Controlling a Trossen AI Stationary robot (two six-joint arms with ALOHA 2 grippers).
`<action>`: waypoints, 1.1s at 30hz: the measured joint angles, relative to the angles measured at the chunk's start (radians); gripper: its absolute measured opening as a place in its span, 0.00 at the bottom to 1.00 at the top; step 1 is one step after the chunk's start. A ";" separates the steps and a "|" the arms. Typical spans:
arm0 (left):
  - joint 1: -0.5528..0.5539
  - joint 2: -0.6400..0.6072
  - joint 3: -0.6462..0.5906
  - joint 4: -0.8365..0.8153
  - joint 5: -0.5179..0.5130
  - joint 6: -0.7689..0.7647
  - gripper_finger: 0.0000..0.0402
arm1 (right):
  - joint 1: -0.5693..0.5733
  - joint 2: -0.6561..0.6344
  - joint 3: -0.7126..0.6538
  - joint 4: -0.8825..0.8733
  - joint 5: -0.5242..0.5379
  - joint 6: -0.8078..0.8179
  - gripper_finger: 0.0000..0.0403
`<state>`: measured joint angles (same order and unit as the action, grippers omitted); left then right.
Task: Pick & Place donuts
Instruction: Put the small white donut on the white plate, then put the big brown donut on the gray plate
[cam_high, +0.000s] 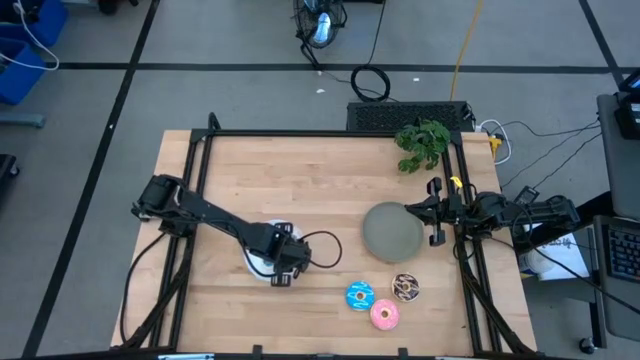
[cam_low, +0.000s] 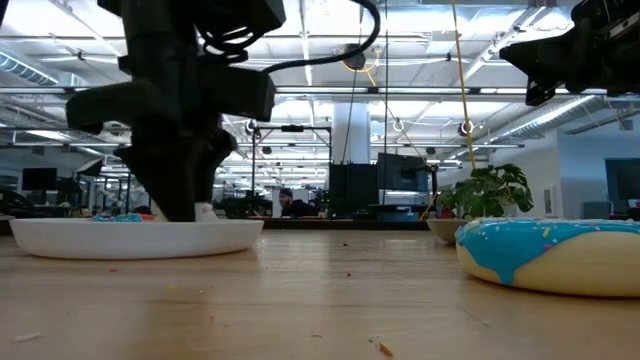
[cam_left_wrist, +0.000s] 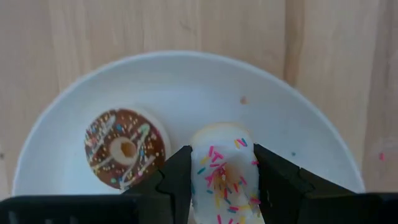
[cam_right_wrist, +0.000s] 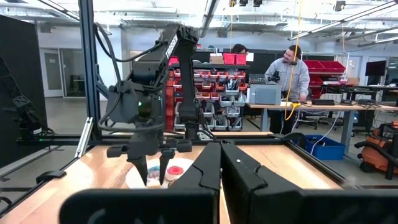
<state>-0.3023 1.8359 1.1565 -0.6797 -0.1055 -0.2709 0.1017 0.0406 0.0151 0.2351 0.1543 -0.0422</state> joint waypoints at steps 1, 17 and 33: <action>0.000 0.000 -0.005 0.001 0.000 0.001 0.37 | 0.000 0.000 0.000 0.000 0.000 0.000 0.00; 0.001 0.000 -0.009 0.004 -0.005 0.012 0.58 | 0.000 0.000 0.000 0.000 0.001 0.000 0.00; -0.027 0.000 0.314 -0.277 -0.037 0.059 0.69 | 0.000 0.000 0.000 0.000 0.001 0.001 0.00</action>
<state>-0.3292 1.8359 1.4702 -0.9563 -0.1423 -0.2117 0.1020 0.0406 0.0151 0.2348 0.1555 -0.0407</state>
